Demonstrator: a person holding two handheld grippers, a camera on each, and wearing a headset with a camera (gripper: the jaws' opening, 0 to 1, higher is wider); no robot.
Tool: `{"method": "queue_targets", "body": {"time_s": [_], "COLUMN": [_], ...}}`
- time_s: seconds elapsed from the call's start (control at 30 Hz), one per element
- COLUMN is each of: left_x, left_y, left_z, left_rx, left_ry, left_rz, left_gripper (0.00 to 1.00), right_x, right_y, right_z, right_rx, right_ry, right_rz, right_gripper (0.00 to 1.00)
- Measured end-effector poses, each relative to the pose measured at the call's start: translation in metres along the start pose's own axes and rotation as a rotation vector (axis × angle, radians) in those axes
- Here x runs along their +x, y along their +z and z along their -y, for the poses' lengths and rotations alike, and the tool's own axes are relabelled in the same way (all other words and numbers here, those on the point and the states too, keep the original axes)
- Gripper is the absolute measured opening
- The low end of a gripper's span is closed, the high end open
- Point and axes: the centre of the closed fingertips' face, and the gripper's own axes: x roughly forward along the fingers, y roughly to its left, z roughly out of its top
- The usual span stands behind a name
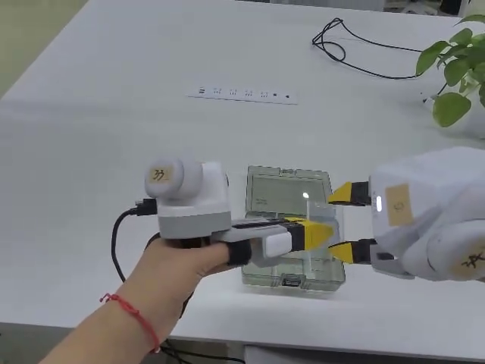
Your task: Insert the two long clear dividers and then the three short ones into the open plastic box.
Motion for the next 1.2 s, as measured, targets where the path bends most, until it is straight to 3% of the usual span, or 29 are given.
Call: {"method": "queue_targets", "body": {"time_s": [0.47, 0.57, 0.63, 0.77, 0.87, 0.93, 1.1, 1.2], "left_x": [0.0, 0.0, -0.001, -0.002, -0.005, -0.006, -0.011, -0.013], "left_y": [-0.002, -0.003, -0.008, -0.011, -0.011, -0.013, -0.016, -0.019], "left_z": [-0.002, -0.006, -0.006, -0.007, -0.002, 0.002, 0.015, 0.023], "left_rx": [-0.016, 0.017, 0.027, 0.157, 0.259, 0.336, 0.535, 0.584], "left_ry": [0.005, 0.024, 0.015, 0.018, -0.006, -0.027, -0.103, -0.14], "left_rz": [0.001, 0.002, -0.026, -0.064, -0.078, -0.099, -0.136, -0.149], "left_gripper": [0.0, 0.0, 0.0, 0.0, 0.0, 0.0, 0.0, 0.0], "right_x": [0.0, -0.001, -0.004, -0.01, -0.017, -0.02, -0.028, -0.032], "right_y": [-0.001, 0.001, 0.004, 0.01, 0.011, 0.012, 0.013, 0.018], "right_z": [-0.001, 0.001, 0.003, 0.008, 0.008, 0.01, 0.005, 0.0], "right_rx": [-0.008, 0.0, 0.014, 0.113, 0.176, 0.206, 0.287, 0.274], "right_ry": [0.001, -0.001, 0.0, 0.032, 0.111, 0.137, 0.3, 0.359], "right_rz": [0.003, 0.011, 0.029, 0.1, 0.156, 0.181, 0.254, 0.27], "right_gripper": [0.33, 0.34, 0.35, 0.34, 0.32, 0.29, 0.19, 0.15]}}
